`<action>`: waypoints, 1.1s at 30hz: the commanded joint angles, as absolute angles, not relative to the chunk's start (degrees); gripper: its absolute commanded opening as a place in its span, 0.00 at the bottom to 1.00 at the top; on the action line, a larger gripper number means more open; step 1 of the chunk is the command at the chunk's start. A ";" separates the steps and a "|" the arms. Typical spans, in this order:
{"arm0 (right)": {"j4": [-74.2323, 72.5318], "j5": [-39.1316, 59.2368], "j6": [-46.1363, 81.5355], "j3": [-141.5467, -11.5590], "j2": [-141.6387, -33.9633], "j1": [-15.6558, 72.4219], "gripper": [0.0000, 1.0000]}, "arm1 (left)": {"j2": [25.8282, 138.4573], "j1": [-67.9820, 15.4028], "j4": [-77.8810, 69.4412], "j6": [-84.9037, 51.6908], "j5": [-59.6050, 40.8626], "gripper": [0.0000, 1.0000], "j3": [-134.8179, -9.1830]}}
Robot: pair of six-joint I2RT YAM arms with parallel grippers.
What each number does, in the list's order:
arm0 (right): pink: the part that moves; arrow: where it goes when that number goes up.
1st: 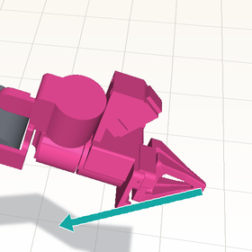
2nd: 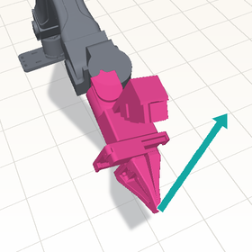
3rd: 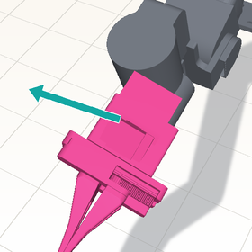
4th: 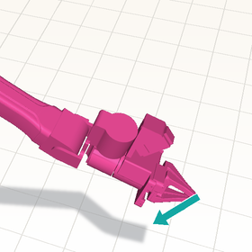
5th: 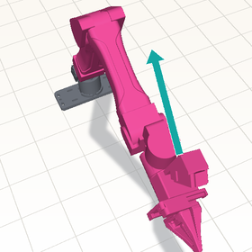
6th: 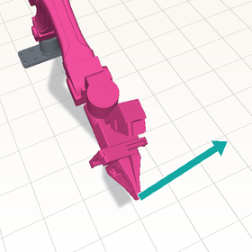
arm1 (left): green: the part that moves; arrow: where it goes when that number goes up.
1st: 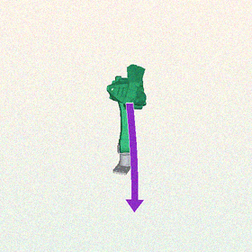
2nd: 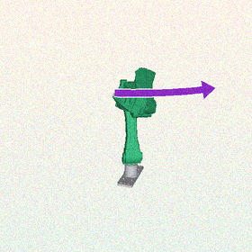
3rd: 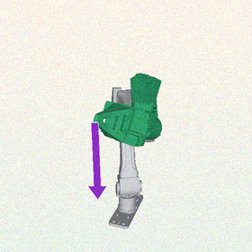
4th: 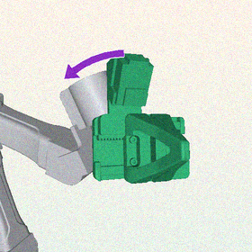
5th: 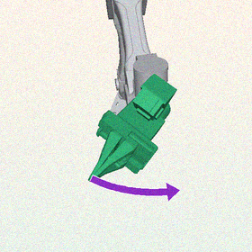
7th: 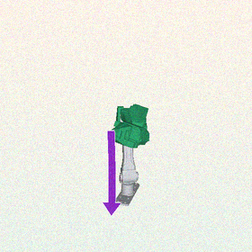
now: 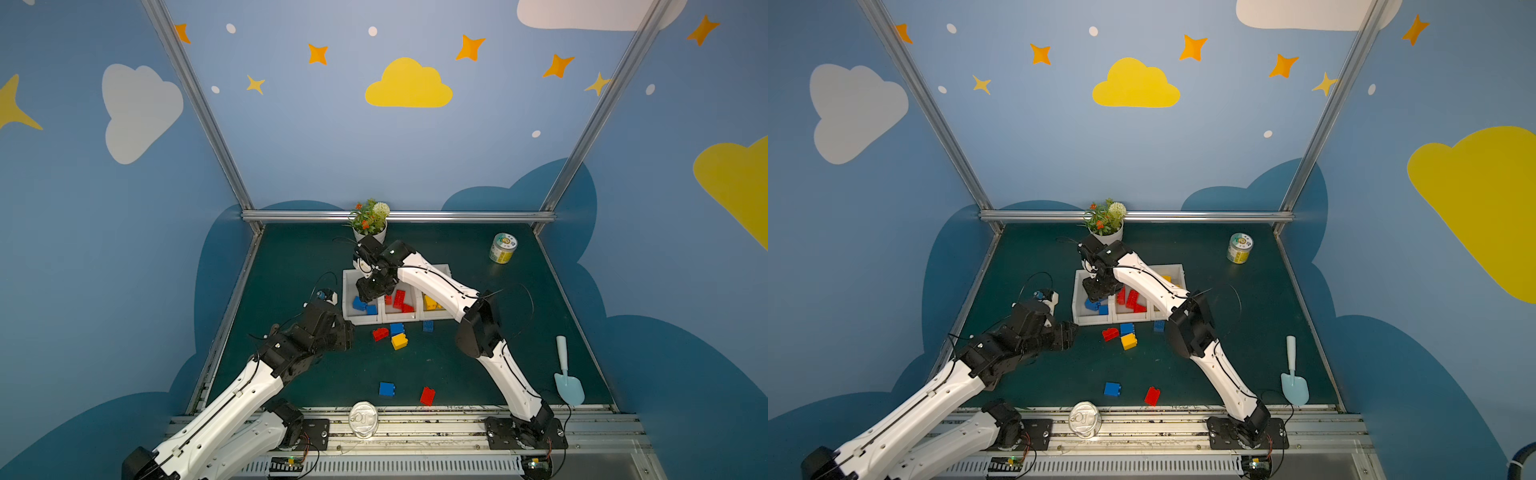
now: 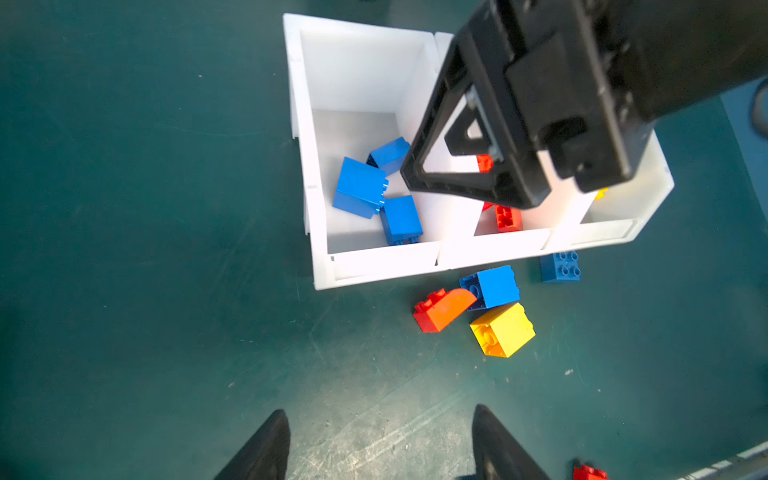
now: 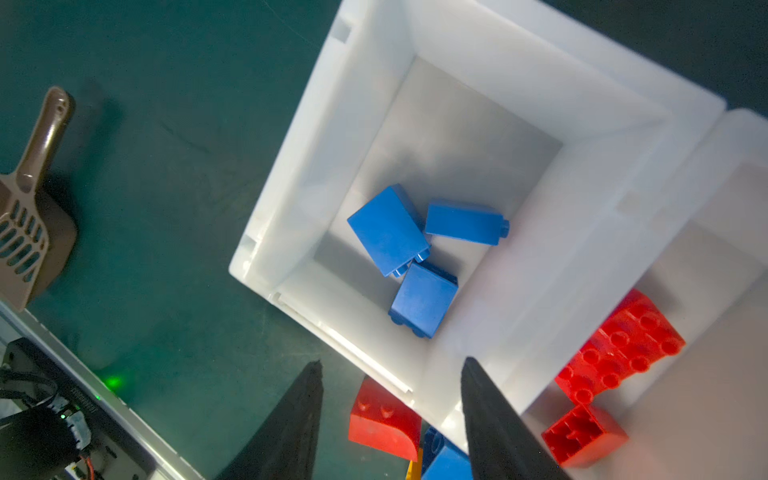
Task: Sort the legos into containers by color
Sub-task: 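Carry the blue brick into the blue compartment and open the right gripper, then grasp a red brick near the table edge with the left gripper while the right withdraws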
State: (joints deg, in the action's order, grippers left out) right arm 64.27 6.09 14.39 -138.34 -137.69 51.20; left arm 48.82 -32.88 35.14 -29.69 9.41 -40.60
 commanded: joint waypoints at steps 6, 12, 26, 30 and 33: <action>63.76 0.11 12.70 -135.43 -122.97 50.58 0.54 | 52.89 -33.70 35.04 -24.48 2.60 0.69 -41.85; 57.08 -3.17 14.58 -114.91 -106.80 47.76 0.54 | 59.29 -41.19 34.73 -23.47 3.51 0.69 -44.55; 43.62 -12.12 30.31 -52.90 -64.80 39.66 0.54 | 88.70 -61.40 32.95 -24.82 -0.90 0.70 -58.33; 42.81 -14.27 31.35 -45.89 -55.29 38.37 0.55 | 97.68 -65.27 38.14 -24.51 -2.94 0.70 -65.53; 42.97 -14.86 30.93 -42.90 -50.36 37.59 0.55 | 102.36 -67.32 39.70 -25.71 -4.43 0.70 -68.61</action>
